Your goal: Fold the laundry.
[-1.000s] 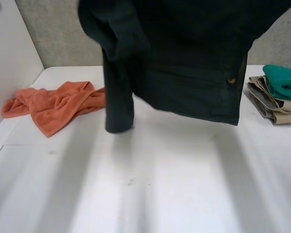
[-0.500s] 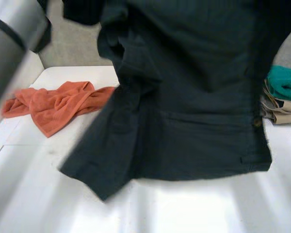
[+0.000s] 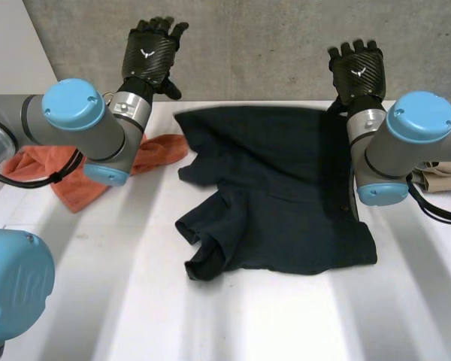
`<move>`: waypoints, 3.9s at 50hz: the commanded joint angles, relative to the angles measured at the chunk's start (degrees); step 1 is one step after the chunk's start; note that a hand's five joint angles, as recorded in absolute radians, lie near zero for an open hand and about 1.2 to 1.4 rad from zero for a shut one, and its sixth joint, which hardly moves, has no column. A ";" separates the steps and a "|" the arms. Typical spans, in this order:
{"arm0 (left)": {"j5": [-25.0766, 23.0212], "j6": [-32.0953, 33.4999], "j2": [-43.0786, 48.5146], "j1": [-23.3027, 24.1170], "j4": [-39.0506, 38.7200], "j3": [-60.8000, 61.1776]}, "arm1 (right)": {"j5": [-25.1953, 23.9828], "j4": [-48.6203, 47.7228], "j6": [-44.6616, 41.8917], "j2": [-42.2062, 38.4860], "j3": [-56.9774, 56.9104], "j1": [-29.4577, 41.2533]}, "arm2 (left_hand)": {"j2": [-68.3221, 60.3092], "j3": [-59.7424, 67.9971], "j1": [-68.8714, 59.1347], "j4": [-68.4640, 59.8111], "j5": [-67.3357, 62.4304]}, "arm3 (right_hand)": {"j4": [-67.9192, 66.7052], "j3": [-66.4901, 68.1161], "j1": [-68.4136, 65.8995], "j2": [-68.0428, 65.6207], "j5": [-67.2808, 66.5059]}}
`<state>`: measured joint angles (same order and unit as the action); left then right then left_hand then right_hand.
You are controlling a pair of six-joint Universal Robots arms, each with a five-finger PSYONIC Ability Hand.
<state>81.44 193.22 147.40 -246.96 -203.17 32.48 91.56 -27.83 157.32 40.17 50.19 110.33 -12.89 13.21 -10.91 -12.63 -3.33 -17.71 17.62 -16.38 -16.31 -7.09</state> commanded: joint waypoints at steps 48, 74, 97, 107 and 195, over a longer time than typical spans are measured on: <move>29.12 0.84 -18.90 15.55 4.45 49.87 | -27.13 18.08 -11.07 35.86 63.10 -13.56 | -8.93 8.61 -10.91 -9.20 -8.49 | -19.96 20.06 -21.29 -21.37 -20.59; 19.29 4.79 -41.30 10.98 4.37 67.70 | -27.13 6.66 -18.54 29.44 63.37 -13.21 | -12.78 12.46 -14.76 -13.05 -12.34 | -62.17 62.27 -63.50 -63.57 -62.79; 9.43 10.15 -35.17 12.65 4.72 75.98 | -23.35 6.12 -16.70 30.06 62.84 -13.03 | -29.62 29.30 -31.60 -29.89 -29.18 | -62.29 62.38 -63.62 -63.69 -62.91; 9.52 10.68 -29.01 12.56 4.54 70.70 | -23.35 6.04 -16.70 30.06 62.75 -13.30 | -29.44 29.12 -31.42 -29.71 -29.00 | -62.29 62.38 -63.62 -63.69 -62.91; 10.23 8.48 -52.58 15.90 34.26 60.51 | -22.39 47.45 -24.27 47.91 45.44 -14.79 | -67.11 66.79 -69.09 -67.37 -66.67 | -62.29 62.38 -63.62 -63.69 -62.91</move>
<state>91.53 200.42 83.93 -228.88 -157.19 97.24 68.96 31.65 126.24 99.53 97.47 95.18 -68.54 68.32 -65.71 -68.69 -55.55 -68.63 68.04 -63.25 -67.44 -58.10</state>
